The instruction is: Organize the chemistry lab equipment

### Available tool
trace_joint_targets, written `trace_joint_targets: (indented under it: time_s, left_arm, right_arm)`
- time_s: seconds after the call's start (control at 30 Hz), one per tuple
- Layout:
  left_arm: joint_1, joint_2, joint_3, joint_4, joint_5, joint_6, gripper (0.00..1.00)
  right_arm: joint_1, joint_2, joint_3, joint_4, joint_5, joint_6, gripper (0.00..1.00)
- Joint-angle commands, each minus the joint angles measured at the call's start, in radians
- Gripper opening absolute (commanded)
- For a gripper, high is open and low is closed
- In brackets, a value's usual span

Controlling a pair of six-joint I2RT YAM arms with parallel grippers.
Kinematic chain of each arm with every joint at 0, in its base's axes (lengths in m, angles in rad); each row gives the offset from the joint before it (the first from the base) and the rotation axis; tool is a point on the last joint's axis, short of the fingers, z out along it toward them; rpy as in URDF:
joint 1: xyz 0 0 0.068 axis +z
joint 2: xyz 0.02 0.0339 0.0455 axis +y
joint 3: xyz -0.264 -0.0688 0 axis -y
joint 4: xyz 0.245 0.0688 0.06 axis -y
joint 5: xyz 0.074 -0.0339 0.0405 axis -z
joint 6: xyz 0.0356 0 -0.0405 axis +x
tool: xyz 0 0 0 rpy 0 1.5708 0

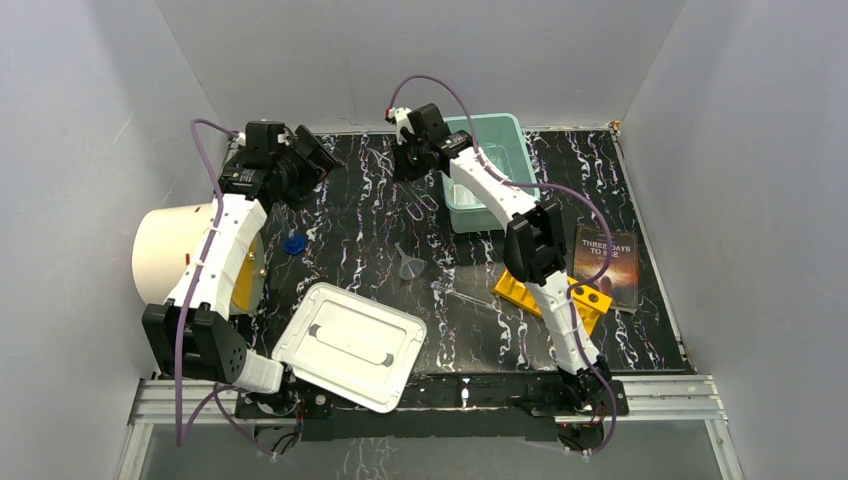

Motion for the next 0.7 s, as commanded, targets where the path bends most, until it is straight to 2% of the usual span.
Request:
trace_joint_targets:
  time_s: [0.0, 0.3, 0.4, 0.57, 0.67]
  left_arm:
    - [0.03, -0.01, -0.037, 0.104, 0.125, -0.03, 0.98]
    - [0.03, 0.04, -0.082, 0.314, 0.263, -0.064, 0.98]
    - [0.03, 0.07, -0.078, 0.328, 0.242, -0.117, 0.98]
    - [0.03, 0.114, -0.122, 0.485, 0.264, -0.221, 0.98]
    - [0.028, 0.17, -0.105, 0.541, 0.318, -0.236, 0.92]
  right_arm:
    - [-0.002, -0.123, 0.036, 0.038, -0.114, 0.071, 0.0]
    - [-0.002, -0.259, -0.101, 0.083, -0.237, 0.166, 0.0]
    - [-0.002, -0.298, -0.134, 0.1, -0.259, 0.193, 0.0]
    - [0.003, -0.328, -0.168, 0.121, -0.311, 0.244, 0.0]
    - [0.01, -0.343, -0.187, 0.13, -0.331, 0.259, 0.0]
